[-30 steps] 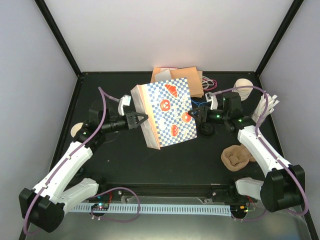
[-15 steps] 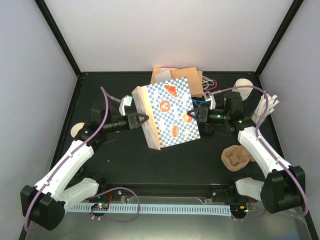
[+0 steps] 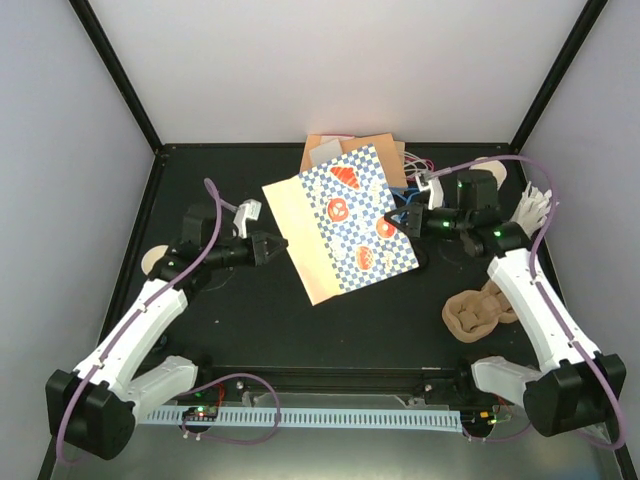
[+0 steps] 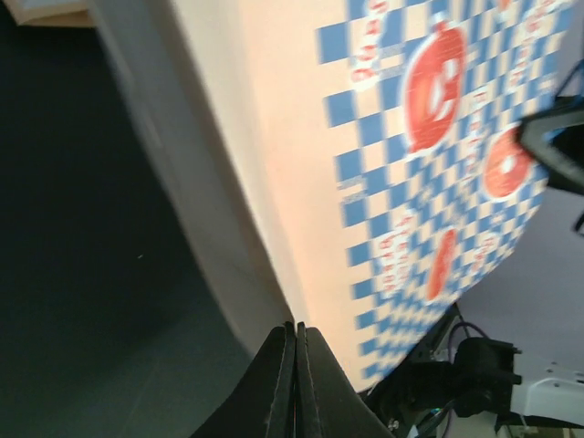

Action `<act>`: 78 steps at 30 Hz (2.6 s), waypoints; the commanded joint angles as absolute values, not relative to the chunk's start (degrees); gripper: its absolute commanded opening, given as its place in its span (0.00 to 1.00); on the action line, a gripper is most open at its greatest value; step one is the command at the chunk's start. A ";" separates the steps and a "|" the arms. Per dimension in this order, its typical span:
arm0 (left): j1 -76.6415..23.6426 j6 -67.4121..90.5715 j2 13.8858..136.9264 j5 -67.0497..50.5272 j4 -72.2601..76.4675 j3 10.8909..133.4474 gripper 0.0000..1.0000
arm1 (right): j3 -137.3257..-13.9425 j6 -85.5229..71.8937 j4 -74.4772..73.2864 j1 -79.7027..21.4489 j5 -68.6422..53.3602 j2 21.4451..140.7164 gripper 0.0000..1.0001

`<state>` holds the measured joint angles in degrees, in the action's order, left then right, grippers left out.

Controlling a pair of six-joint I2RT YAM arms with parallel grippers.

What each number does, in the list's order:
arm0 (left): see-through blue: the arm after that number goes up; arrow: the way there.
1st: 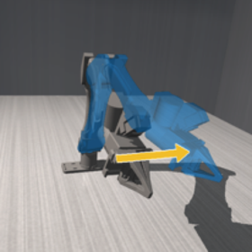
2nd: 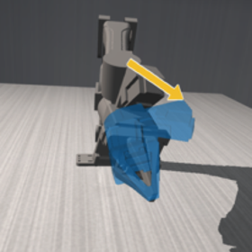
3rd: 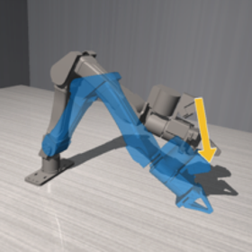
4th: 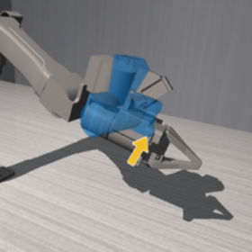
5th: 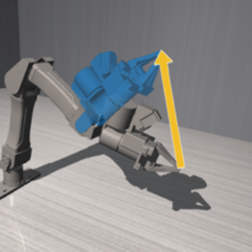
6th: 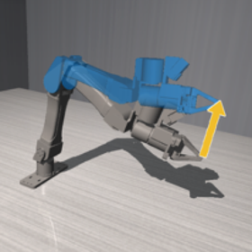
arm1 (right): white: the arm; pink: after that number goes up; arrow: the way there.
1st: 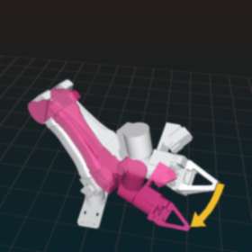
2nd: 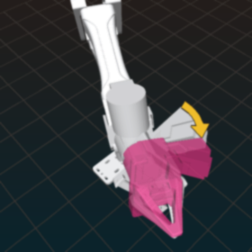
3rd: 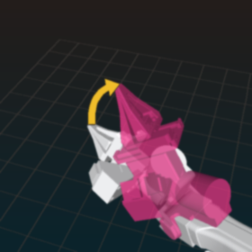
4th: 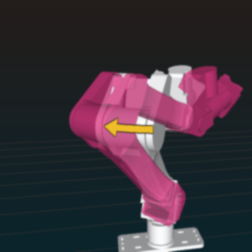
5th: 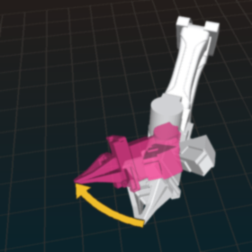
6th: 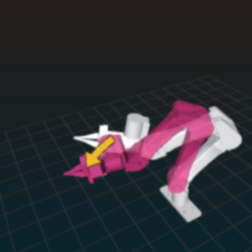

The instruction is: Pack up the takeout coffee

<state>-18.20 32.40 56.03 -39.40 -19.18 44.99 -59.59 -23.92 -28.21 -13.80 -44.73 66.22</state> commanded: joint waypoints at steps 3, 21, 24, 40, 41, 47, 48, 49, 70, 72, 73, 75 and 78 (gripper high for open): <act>-17.12 28.43 56.71 -39.00 -22.06 42.17 0.02 | -65.98 -20.73 -36.83 -13.52 -36.38 63.52 0.01; -16.96 25.97 58.96 -36.68 -20.14 38.05 0.01 | -75.02 -19.14 -43.77 -13.55 -19.13 58.82 0.01; -16.96 25.55 58.93 -36.17 -20.13 37.47 0.04 | -76.12 -18.66 -44.95 -13.54 -17.88 59.14 0.01; -16.96 25.57 55.57 -38.47 -20.37 38.87 0.61 | -78.42 -14.97 -47.99 -13.56 -27.08 61.79 0.01; -16.96 25.58 55.02 -38.94 -20.46 39.33 0.66 | -78.59 -14.92 -48.25 -13.60 -28.31 62.17 0.01; -16.96 24.64 51.51 -39.56 -22.35 43.59 0.76 | -79.08 -13.25 -49.35 -14.03 -29.19 62.90 0.01; -16.96 24.27 51.04 -38.89 -22.98 44.56 0.77 | -79.48 -12.62 -49.97 -14.45 -29.11 63.25 0.01; -16.96 24.08 50.50 -38.08 -23.48 45.54 0.78 | -79.94 -12.17 -50.60 -15.07 -28.84 63.64 0.01; -16.30 25.58 43.94 -29.98 -26.67 58.90 0.99 | -96.53 2.15 -65.71 -46.82 3.86 77.83 0.01; -16.27 25.00 43.86 -29.00 -27.41 59.55 0.99 | -96.38 4.12 -65.85 -49.83 9.06 78.53 0.01; -16.26 24.71 43.92 -28.40 -27.87 59.73 0.99 | -95.52 5.90 -65.26 -52.22 12.84 78.57 0.02; -16.22 23.97 44.03 -27.50 -28.68 60.14 0.99 | -92.82 10.62 -63.61 -57.44 19.00 78.17 0.04; -16.09 21.85 44.20 -27.08 -29.66 60.93 0.99 | -88.18 16.97 -61.64 -60.46 18.02 76.81 0.03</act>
<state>-16.56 24.77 43.97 -29.08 -26.74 58.04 -92.01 7.27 -63.37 -56.84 11.33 78.85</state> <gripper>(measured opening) 0.989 0.048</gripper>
